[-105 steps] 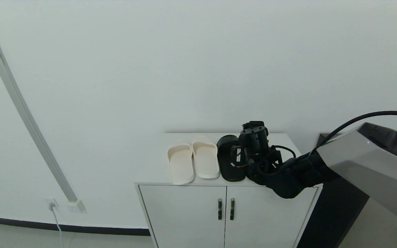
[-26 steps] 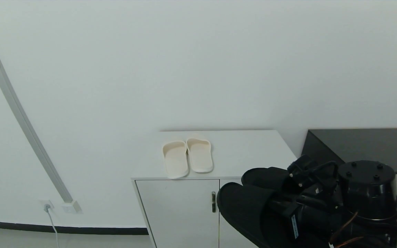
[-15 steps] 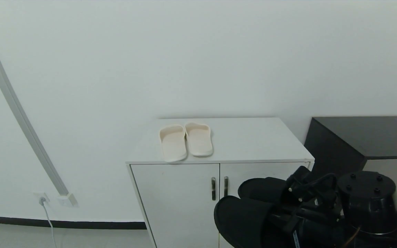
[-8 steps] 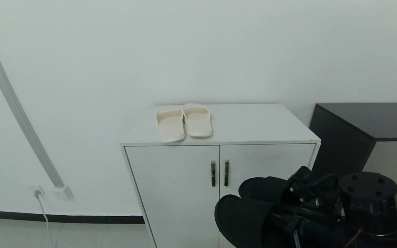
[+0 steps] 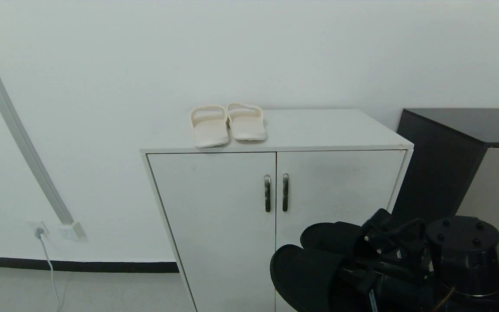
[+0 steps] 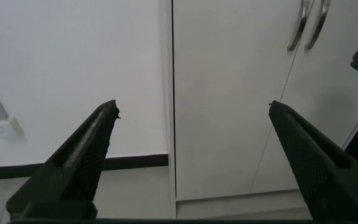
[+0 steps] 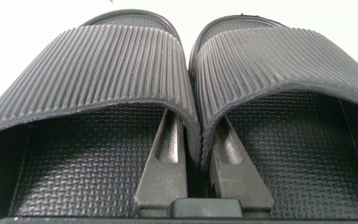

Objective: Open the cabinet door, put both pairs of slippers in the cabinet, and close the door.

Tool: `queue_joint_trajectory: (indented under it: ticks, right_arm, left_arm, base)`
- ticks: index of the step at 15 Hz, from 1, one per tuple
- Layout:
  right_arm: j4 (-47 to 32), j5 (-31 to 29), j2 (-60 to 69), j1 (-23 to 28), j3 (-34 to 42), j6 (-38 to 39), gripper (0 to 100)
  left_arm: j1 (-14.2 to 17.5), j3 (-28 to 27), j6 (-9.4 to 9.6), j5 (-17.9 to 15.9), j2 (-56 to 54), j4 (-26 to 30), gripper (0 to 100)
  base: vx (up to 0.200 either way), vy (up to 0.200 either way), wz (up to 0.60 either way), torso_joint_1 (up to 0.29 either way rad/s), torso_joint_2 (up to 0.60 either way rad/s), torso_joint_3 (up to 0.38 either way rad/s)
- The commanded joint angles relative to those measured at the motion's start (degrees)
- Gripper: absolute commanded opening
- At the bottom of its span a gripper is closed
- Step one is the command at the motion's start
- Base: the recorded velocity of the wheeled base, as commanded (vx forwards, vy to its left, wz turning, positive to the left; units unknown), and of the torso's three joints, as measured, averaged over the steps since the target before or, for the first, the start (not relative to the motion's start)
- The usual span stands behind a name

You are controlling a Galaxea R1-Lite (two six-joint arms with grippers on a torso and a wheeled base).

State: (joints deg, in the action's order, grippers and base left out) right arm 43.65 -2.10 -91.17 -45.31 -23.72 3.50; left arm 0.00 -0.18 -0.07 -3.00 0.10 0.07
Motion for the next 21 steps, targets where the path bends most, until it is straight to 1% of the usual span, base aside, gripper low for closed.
queue_joint_trajectory:
  ticks: [1, 3, 8, 14, 15, 16, 17, 18, 19, 20, 21]
  right_arm:
    - [0.0, 0.0, 0.0, 0.0, 0.0, -0.1, 0]
    - [0.6, 0.0, 0.0, 0.0, 0.3, 0.0, 0]
    - [2.0, -0.1, 0.3, 0.0, 0.8, -0.1, 0]
    - [2.0, -0.1, -0.1, 0.0, 1.2, -0.1, 0]
    - [1.9, -0.2, -0.1, 0.0, 1.2, -0.2, 0]
    - [1.9, -0.2, -0.1, 0.0, 1.4, -0.2, 0]
    - [1.9, -0.1, -0.1, 0.0, 1.4, -0.2, 0]
    - [1.9, 0.0, -0.2, 0.0, 1.4, -0.2, 0]
    - [1.9, 0.0, -0.2, 0.0, 1.4, -0.2, 0]
    - [1.9, 0.0, -0.2, -0.1, 1.3, -0.2, 0]
    - [1.9, 0.0, -0.1, -0.1, 1.4, -0.2, 0]
  left_arm:
    - [0.0, 0.0, -0.01, -0.1, 0.0, 0.0, 100]
    - [0.0, 0.0, 0.25, -0.3, 0.0, 0.1, 100]
    - [-0.4, 0.0, 0.16, -0.3, 1.6, 0.1, 100]
    - [-0.4, 0.0, 0.16, -0.3, 1.4, 0.1, 100]
    - [-0.4, -0.1, 0.51, -0.3, 1.5, 0.1, 100]
    - [-0.4, -0.6, 1.39, -0.1, 2.4, -0.1, 100]
    - [-0.3, -3.5, 1.39, 0.0, 4.2, -0.2, 100]
    - [-0.2, -11.7, -1.25, 0.0, 9.0, -0.1, 100]
    - [-0.3, -14.8, -2.12, -0.5, 12.9, 0.0, 100]
    - [-0.4, -15.2, -2.04, -1.6, 16.7, -0.2, 100]
    - [-0.5, -15.3, -2.04, -3.7, 19.5, -0.2, 100]
  base:
    - [0.0, 0.0, 0.0, -0.139, 0.47, 0.334]
    - [0.0, 0.0, 0.0, -0.122, 0.47, 0.334]
    - [0.0, 0.0, 0.0, -0.092, 0.46, 0.365]
    - [0.0, 0.0, 0.0, -0.001, 0.04, 0.029]
    - [0.0, 0.0, 0.0, 0.0, 0.0, 0.0]
    - [0.0, 0.0, 0.0, -0.036, 0.12, 0.115]
    - [0.0, 0.0, 0.0, -0.032, 0.13, 0.134]
    - [0.0, 0.0, 0.0, -0.007, 0.07, 0.071]
    - [0.0, 0.0, 0.0, 0.0, 0.0, 0.0]
    - [0.0, 0.0, 0.0, 0.0, 0.0, 0.0]
    - [0.0, 0.0, 0.0, 0.0, 0.0, 0.0]
